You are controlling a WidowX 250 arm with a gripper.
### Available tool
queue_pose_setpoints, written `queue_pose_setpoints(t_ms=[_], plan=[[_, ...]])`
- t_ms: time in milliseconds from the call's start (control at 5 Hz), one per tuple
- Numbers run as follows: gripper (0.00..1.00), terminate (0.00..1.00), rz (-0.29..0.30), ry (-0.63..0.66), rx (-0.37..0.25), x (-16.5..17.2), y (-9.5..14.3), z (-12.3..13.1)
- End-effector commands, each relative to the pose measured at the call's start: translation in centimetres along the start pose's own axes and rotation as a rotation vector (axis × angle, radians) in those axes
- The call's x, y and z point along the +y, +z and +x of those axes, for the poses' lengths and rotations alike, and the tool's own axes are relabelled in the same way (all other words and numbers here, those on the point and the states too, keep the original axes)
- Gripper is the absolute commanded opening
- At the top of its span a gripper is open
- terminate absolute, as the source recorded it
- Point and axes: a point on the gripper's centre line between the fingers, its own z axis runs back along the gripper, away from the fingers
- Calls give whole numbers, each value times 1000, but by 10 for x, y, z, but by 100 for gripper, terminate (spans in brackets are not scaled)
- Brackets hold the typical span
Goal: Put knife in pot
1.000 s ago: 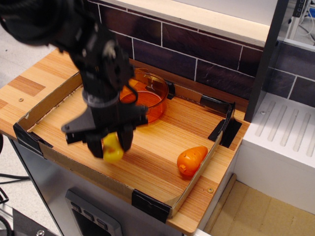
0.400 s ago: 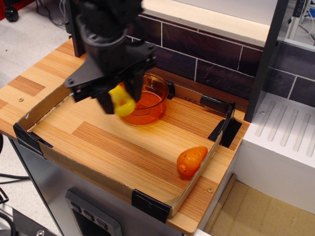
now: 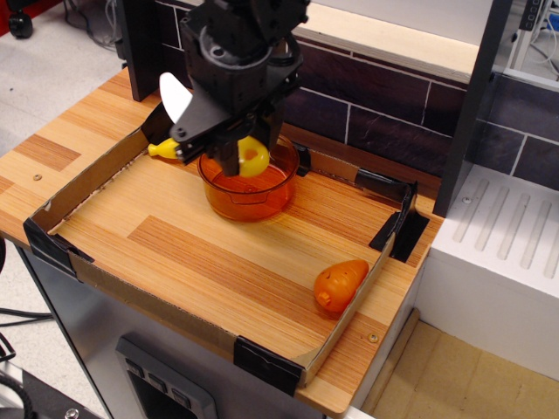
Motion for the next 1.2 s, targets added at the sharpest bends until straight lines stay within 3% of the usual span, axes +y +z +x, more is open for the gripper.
queue_pose_setpoints(t_ms=[0, 600, 800, 1000], plan=[[0, 0, 30, 95, -5, -39, -11, 28], [0, 0, 45, 26, -71, -26, -41, 36], [100, 0, 97, 8, -70, -29, -47, 35], [100, 0, 86, 23, -59, -31, -38, 32]])
